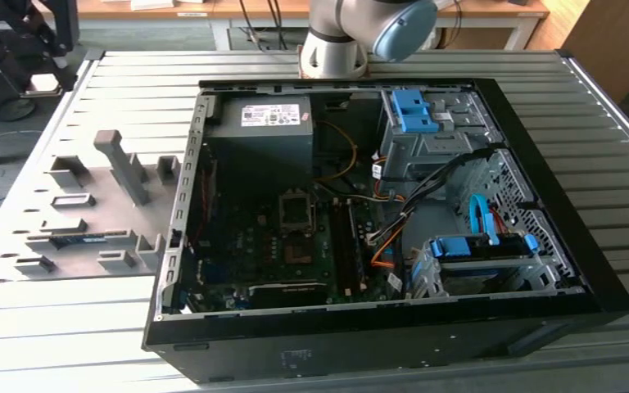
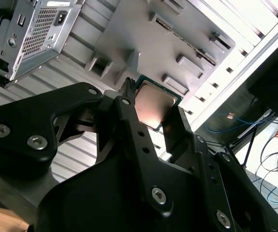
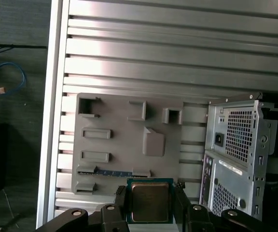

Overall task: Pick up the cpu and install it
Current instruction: 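Pick up the cpu and move it towards the insertion slot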

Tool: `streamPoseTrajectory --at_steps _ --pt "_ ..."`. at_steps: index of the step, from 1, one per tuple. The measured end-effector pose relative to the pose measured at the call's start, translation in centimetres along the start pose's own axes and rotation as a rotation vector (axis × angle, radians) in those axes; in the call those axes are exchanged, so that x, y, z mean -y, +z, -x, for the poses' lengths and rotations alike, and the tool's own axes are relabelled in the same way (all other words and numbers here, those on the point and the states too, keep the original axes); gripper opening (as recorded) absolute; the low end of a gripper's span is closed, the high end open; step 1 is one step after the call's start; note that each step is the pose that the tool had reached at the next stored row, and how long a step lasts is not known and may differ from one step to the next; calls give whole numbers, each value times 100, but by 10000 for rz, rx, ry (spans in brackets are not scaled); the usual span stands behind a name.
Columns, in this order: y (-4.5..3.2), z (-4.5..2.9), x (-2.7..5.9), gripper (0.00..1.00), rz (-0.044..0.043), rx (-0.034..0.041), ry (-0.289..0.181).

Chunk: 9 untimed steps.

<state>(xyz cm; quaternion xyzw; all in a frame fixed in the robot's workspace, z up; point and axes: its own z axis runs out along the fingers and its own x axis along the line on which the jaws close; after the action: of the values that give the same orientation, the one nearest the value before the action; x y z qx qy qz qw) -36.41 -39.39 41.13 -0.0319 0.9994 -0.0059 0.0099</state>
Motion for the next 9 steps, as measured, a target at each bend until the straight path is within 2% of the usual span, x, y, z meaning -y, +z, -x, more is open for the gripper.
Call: streamPoseTrajectory --at_steps 9 --pt "8 240 15 47 1 -3 -1"
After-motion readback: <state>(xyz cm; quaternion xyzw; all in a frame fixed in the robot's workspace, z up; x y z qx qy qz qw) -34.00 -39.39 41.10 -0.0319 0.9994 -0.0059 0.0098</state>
